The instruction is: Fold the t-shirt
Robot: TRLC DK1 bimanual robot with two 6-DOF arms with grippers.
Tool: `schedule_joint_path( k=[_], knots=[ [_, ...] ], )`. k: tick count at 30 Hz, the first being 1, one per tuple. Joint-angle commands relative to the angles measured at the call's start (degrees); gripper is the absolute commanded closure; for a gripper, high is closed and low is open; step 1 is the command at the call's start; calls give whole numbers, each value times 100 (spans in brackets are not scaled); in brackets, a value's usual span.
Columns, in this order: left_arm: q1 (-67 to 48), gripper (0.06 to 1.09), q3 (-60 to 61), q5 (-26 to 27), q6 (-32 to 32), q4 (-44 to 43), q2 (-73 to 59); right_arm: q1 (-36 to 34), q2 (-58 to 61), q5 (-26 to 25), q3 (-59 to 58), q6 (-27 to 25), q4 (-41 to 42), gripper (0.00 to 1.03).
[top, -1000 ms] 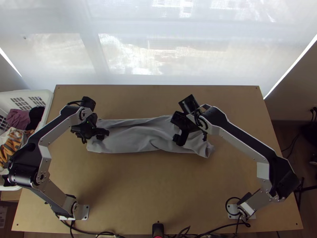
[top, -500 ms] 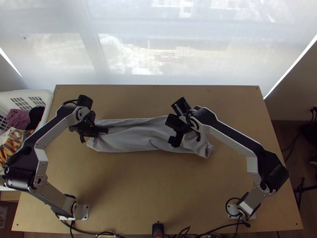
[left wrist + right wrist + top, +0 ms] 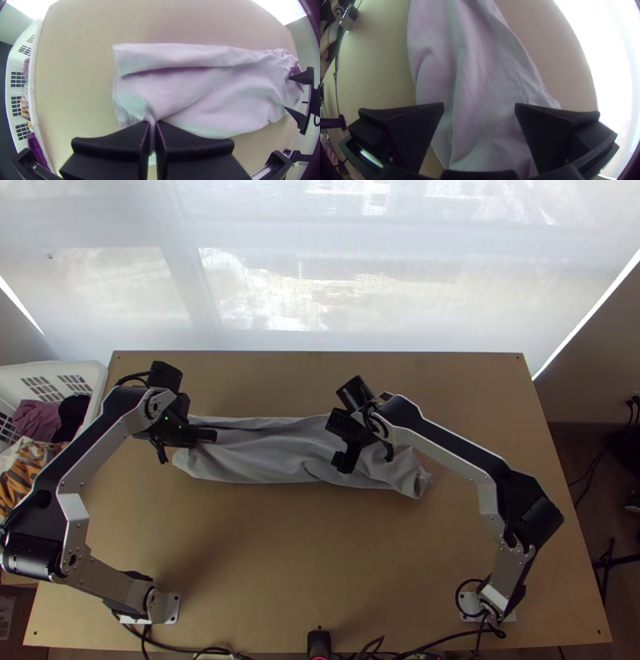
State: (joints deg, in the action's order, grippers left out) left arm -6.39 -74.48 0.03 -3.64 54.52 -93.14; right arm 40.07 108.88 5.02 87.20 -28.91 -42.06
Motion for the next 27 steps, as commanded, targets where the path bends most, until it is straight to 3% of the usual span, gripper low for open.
schedule_joint_path(
  k=[1,3,7,9,10,24,27],
  knots=[
    [112,105,329,6,39,-100,-116,27,177,-1,175,43,32,5],
    [138,101,452,-3,74,-196,-178,27,169,-1,175,34,23,5],
    [165,66,540,-3,74,-267,-292,18,133,-1,166,43,-4,5],
    [165,38,566,-100,48,-284,-336,18,125,-1,183,43,-4,5],
    [165,32,583,-223,48,-284,-362,18,116,-1,183,43,-4,5],
    [279,32,548,-390,83,-522,-652,62,81,-1,245,61,-74,5],
    [261,39,540,-328,65,-522,-740,53,81,-1,254,52,-74,5]
  ],
)
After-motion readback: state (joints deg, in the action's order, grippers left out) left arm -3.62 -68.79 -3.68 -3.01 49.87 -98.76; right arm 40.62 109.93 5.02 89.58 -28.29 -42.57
